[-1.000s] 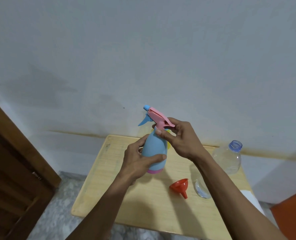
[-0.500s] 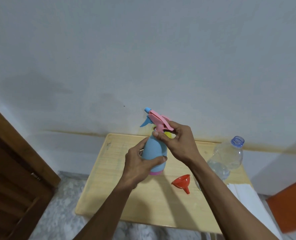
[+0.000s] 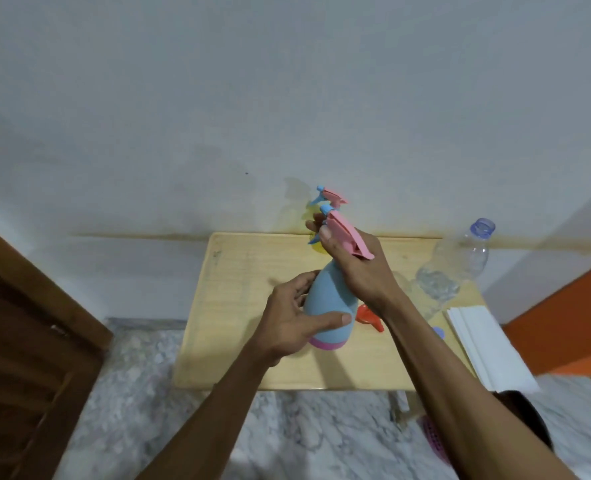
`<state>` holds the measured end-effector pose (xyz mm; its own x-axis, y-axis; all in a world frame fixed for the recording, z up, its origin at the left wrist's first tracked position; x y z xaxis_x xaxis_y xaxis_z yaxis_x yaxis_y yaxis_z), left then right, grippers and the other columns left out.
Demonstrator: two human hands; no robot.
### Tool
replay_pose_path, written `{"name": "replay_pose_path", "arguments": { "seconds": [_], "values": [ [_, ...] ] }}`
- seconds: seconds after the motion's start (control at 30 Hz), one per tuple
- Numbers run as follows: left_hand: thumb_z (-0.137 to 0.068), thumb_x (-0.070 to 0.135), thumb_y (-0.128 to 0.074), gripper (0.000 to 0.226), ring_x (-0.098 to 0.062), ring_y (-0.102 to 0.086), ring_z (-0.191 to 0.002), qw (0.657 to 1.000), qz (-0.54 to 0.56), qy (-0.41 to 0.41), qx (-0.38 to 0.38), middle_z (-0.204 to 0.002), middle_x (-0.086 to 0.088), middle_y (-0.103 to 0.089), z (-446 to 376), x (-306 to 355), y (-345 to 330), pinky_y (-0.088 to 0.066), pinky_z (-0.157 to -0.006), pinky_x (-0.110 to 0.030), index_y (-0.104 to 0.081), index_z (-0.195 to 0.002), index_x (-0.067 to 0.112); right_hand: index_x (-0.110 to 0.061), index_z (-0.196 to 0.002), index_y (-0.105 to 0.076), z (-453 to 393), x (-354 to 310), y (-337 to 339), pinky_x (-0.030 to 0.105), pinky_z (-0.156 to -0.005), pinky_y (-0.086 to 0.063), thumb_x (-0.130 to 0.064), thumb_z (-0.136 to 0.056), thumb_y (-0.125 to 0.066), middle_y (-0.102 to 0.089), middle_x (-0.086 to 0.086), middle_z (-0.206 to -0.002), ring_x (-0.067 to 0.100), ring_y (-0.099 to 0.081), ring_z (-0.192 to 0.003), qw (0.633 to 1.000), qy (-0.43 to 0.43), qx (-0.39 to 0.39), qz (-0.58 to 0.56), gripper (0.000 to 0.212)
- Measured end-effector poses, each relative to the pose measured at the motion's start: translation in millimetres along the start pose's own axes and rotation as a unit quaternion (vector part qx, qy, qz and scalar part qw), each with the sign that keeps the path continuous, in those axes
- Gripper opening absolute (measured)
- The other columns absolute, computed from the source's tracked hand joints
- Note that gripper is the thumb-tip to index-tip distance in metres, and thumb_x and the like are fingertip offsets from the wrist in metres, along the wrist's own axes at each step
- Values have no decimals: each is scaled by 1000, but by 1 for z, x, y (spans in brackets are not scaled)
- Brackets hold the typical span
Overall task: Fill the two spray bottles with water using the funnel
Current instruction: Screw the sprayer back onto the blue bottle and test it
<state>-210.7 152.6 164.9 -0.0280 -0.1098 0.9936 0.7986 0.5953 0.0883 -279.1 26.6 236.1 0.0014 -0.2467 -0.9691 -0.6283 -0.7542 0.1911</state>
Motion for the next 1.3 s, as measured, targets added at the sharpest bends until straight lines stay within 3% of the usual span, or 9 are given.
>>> {"name": "replay_pose_path", "arguments": {
  "seconds": [0.27,0.37,0.43,0.57,0.7,0.87,0.97,1.13,1.3],
  "values": [
    [-67,16,-93,66,-14,-67,-115,1000,3,-21,2,-119,7,-73,46,2,-13,-54,-101,-38,-67,-128,23,-14,-115,-72,46,-6,-1,31,-97,-53,-28,-101,-61,-78,-1,-107,11,-72,-107,999,9,31,-16,23],
    [-65,23,-94,69,-10,-66,-115,999,-36,-30,9,-120,9,-73,65,4,-23,-52,-104,-37,-67,-129,23,-24,-107,-72,69,-11,7,21,-89,-53,-30,-101,-61,-78,-3,-103,3,-72,-100,998,10,50,-32,15],
    [-61,33,-94,77,-6,-65,-118,998,-63,-28,14,-125,10,-71,80,4,-31,-50,-106,-37,-65,-132,24,-18,-107,-72,87,-13,15,13,-79,-50,-30,-101,-60,-78,-4,-100,0,-71,-90,997,14,76,-32,18],
    [-50,52,-93,109,0,-55,-127,991,-129,15,28,-143,5,-60,114,4,-43,-49,-106,-29,-52,-146,19,-26,-91,-71,122,-5,35,35,-80,-54,-37,-100,-61,-76,3,-93,22,-72,-87,994,-1,108,-8,17],
    [-71,43,-90,91,-8,-53,-131,970,-231,45,57,-145,1,-57,153,-3,-45,-42,-99,-22,-49,-148,17,-5,-94,-67,157,11,50,41,-81,-57,-38,-100,-60,-72,16,-93,18,-74,-75,992,-50,118,3,34],
    [-81,49,-79,84,-22,-47,-138,922,-370,84,83,-148,-5,-53,172,-14,-31,-45,-107,-39,-45,-150,16,-15,-82,-63,195,36,50,48,-81,-58,-49,-98,-55,-68,3,-77,16,-74,-62,981,-126,118,83,38],
    [-84,53,-73,81,-25,-48,-137,893,-431,101,78,-149,-5,-51,170,-14,-25,-46,-105,-44,-42,-151,19,-25,-72,-58,207,50,43,46,-82,-55,-59,-93,-46,-66,1,-70,28,-72,-70,971,-148,103,157,42],
    [-91,49,-68,74,-28,-50,-133,852,-496,156,61,-150,-6,-49,167,-18,-15,-47,-103,-45,-39,-151,17,-14,-79,-65,217,65,26,38,-76,-40,-48,-100,-42,-67,12,-88,35,-56,-87,952,-193,68,227,45],
    [-90,47,-69,64,-33,-54,-127,841,-496,211,42,-145,-11,-47,168,-26,3,-50,-98,-42,-47,-141,16,-10,-85,-68,221,76,11,38,-80,-43,-48,-97,-42,-66,16,-96,35,-53,-93,940,-252,66,220,48]
  ]
}}
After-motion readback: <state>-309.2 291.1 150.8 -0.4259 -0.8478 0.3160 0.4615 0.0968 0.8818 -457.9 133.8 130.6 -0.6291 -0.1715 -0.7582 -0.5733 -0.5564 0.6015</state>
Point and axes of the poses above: each hand's wrist, its own z-axis away from the middle knuckle, its own y-axis out of the back of the hand, x = y × z, the point moved 1 cm from there along -z, towards the middle knuckle
